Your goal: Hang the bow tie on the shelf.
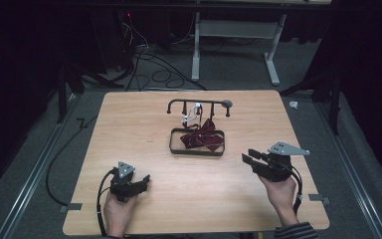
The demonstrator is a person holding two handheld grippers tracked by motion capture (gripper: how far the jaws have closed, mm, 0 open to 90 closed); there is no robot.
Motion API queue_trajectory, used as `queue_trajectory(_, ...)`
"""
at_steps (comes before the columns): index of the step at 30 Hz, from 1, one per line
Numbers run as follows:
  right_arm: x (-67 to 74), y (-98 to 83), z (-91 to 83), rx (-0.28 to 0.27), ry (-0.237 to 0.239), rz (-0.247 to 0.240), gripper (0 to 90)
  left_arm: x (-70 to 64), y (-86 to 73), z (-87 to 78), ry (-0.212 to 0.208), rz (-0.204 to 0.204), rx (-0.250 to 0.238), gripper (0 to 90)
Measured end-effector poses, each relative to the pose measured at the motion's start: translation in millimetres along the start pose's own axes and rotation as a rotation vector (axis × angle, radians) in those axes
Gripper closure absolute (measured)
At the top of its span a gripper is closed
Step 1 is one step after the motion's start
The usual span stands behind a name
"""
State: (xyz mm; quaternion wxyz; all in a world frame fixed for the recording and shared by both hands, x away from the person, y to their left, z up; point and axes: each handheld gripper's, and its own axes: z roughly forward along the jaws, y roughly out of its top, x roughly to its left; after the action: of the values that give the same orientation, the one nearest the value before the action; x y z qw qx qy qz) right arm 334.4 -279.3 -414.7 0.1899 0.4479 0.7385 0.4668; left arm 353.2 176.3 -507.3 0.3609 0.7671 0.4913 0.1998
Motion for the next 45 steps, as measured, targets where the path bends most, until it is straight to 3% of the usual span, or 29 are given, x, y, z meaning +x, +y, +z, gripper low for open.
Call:
queue_trajectory(25, -0.9, -23.5, 12.3, 0.035, 0.016, 0.05, 64.6, -0.3, 0.0, 0.1, 0.002, 0.002, 0.001, 31.3)
queue_trajectory(45, 1.8, -41.0, 28.5, 0.082, 0.016, 0.061, 64.5, -0.3, 0.1, 0.0, 0.002, 0.002, 0.001, 31.3)
